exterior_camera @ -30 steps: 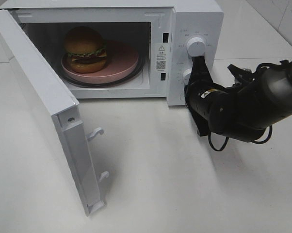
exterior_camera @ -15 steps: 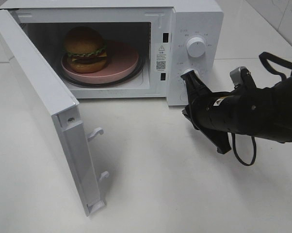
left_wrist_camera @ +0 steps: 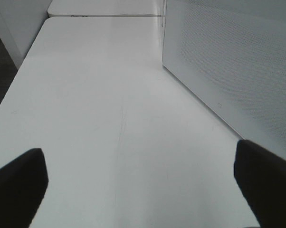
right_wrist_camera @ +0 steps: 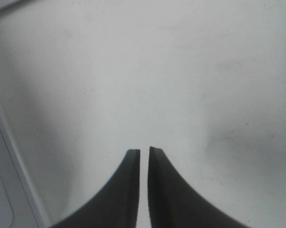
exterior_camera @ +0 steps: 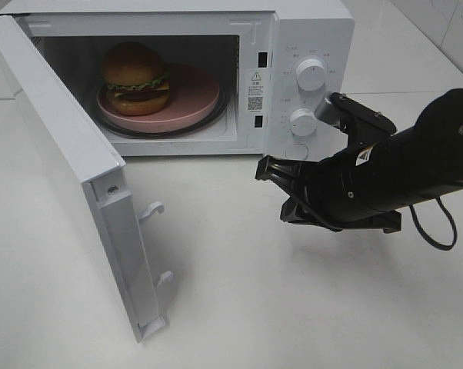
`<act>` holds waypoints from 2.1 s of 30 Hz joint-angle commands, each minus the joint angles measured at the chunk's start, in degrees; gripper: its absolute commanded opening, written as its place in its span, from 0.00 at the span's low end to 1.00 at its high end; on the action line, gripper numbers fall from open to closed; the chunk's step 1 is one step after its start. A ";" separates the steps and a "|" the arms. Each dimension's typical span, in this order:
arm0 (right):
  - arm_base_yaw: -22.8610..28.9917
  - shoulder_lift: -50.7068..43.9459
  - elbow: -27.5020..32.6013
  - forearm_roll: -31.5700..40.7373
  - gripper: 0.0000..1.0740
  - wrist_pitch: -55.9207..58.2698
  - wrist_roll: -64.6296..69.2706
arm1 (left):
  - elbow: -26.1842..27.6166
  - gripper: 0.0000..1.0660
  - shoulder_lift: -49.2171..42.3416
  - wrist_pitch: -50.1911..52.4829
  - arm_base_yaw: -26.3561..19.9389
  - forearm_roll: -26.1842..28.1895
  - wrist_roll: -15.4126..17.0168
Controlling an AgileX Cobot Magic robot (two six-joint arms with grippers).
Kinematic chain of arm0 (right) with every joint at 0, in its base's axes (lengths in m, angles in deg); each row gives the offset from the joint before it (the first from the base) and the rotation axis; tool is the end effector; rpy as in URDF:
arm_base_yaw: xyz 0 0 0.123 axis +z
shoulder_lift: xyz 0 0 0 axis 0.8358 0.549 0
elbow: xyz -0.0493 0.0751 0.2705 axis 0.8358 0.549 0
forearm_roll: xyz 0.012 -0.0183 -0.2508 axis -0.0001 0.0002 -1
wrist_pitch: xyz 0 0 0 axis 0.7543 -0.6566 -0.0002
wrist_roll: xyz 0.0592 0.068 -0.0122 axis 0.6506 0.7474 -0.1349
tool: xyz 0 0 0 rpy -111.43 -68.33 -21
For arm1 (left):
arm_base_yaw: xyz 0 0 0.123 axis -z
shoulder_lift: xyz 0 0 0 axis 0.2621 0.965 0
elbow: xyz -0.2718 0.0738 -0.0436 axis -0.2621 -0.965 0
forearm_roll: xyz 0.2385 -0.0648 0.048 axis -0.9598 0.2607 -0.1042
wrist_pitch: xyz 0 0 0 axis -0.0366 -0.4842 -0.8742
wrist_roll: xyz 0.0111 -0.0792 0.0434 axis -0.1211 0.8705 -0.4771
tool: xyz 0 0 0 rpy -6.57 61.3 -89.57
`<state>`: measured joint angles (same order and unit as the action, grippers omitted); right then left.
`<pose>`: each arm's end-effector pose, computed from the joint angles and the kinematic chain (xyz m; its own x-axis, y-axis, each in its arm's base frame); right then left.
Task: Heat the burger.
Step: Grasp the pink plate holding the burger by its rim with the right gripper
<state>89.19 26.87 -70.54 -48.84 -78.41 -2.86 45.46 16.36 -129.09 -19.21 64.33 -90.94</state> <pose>0.2430 0.1579 0.1691 -0.8481 0.2662 -0.4580 0.0334 0.8897 0.4553 -0.0087 -0.0046 0.2811 -0.4555 0.0021 -0.8902 -0.0158 0.9998 0.0105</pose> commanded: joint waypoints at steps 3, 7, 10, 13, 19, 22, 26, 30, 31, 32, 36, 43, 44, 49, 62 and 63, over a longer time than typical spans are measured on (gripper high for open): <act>-0.40 -0.92 -4.64 -10.20 0.11 13.81 -3.27 | -0.17 0.94 -0.40 0.80 -0.29 -0.06 0.29; -0.40 -0.92 -7.33 -14.90 0.12 21.43 -4.41 | -0.17 0.94 -0.40 0.80 -0.29 -0.06 0.29; -0.40 -0.92 -9.97 -18.22 0.12 27.73 -6.88 | -0.17 0.94 -0.40 0.80 -0.29 -0.06 0.29; -0.40 -0.92 -13.01 -20.11 0.13 33.75 -10.77 | -0.17 0.94 -0.40 0.80 -0.29 -0.06 0.29; -0.40 -0.92 -18.68 -20.28 0.14 43.54 -25.04 | -0.17 0.94 -0.40 0.80 -0.29 -0.06 0.29; -0.34 -0.92 -20.63 -20.28 0.16 46.52 -33.46 | -0.17 0.94 -0.40 0.80 -0.29 -0.06 0.29; -0.34 -1.38 -21.89 -20.34 0.19 47.90 -50.02 | -0.17 0.94 -0.40 0.80 -0.29 -0.06 0.29; -0.34 -2.98 -21.89 -20.34 0.22 45.84 -65.37 | -0.17 0.94 -0.40 0.80 -0.29 -0.06 0.29; -0.34 -3.32 -21.89 -20.34 0.24 45.15 -68.47 | -0.17 0.94 -0.40 0.80 -0.29 -0.06 0.29; -0.34 -3.32 -21.89 -20.34 0.24 45.15 -68.47 | -0.17 0.94 -0.40 0.80 -0.29 -0.06 0.29; -0.34 -4.87 -21.89 -20.34 0.36 43.43 -81.42 | -0.17 0.94 -0.40 0.80 -0.29 -0.06 0.29; -0.29 -4.93 -21.89 -20.80 0.64 40.05 -82.05 | -0.17 0.94 -0.40 0.80 -0.29 -0.06 0.29; -0.29 -4.93 -21.89 -21.03 0.76 38.96 -82.05 | -0.17 0.94 -0.40 0.80 -0.29 -0.06 0.29; -0.29 -4.93 -21.89 -22.80 0.89 36.38 -82.05 | -0.17 0.94 -0.40 0.80 -0.29 -0.06 0.29; 3.44 -2.12 -22.92 -33.23 0.86 27.04 -81.76 | -0.17 0.94 -0.40 0.80 -0.29 -0.06 0.29; 4.01 -0.86 -24.06 -33.86 0.86 26.87 -81.13 | -0.17 0.94 -0.40 0.80 -0.29 0.00 0.29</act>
<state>93.02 26.01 -94.20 -81.96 -51.02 -84.28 45.46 16.36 -129.09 -19.21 64.33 -90.94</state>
